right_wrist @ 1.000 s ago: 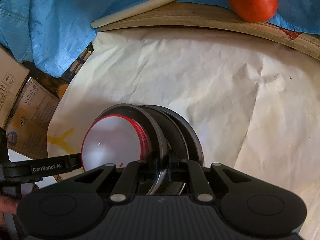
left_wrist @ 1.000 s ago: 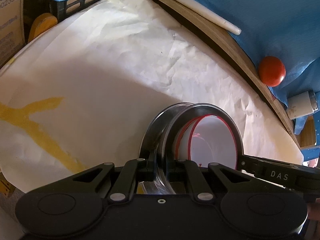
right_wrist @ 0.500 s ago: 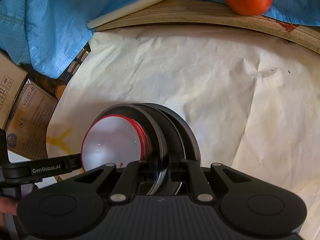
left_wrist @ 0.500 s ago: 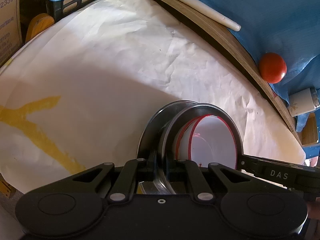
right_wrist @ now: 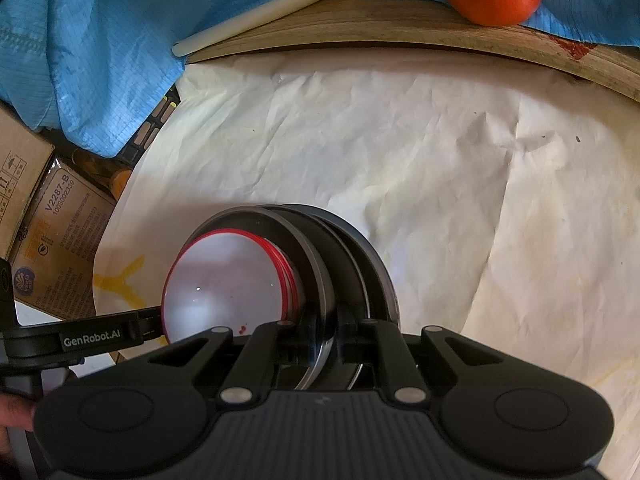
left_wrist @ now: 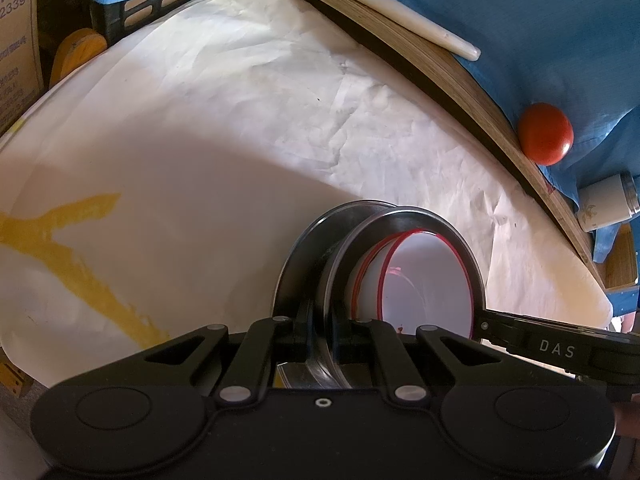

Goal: Organize plates and bowls
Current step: 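Lower the steel bowl onto the plate stack with both grippers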

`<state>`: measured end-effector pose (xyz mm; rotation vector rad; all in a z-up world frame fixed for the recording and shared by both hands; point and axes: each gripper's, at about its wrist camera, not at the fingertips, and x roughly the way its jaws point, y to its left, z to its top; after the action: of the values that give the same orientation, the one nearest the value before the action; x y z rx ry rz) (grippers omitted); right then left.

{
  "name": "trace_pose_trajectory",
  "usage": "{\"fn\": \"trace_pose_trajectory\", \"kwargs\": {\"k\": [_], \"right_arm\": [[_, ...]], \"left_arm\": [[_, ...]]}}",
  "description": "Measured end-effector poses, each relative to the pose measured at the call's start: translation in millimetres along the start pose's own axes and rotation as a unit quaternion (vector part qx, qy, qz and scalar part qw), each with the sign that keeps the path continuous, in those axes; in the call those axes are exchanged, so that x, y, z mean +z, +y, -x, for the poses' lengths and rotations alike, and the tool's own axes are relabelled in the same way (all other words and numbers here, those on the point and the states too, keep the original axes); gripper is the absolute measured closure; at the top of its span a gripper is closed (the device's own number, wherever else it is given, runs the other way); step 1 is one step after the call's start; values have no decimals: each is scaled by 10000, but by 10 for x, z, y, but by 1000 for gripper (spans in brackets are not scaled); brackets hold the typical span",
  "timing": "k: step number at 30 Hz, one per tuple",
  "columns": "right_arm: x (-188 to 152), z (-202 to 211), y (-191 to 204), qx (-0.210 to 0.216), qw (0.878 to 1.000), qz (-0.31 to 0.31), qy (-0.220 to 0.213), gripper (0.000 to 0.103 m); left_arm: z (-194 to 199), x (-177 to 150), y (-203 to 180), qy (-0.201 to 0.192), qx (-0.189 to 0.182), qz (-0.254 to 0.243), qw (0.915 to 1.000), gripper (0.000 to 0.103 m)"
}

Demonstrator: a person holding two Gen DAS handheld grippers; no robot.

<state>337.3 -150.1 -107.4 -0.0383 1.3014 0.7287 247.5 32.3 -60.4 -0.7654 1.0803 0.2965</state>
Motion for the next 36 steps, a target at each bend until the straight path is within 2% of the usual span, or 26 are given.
{"fn": "trace_pose_trajectory", "kwargs": {"k": [24, 36], "right_arm": [[3, 75, -64, 7, 9999, 47, -164, 90], [-56, 164, -91, -41, 9996, 25, -269, 75]], "left_arm": [[27, 1, -70, -68, 163, -24, 9998, 91], [105, -29, -99, -287, 373, -64, 9989, 80]]}}
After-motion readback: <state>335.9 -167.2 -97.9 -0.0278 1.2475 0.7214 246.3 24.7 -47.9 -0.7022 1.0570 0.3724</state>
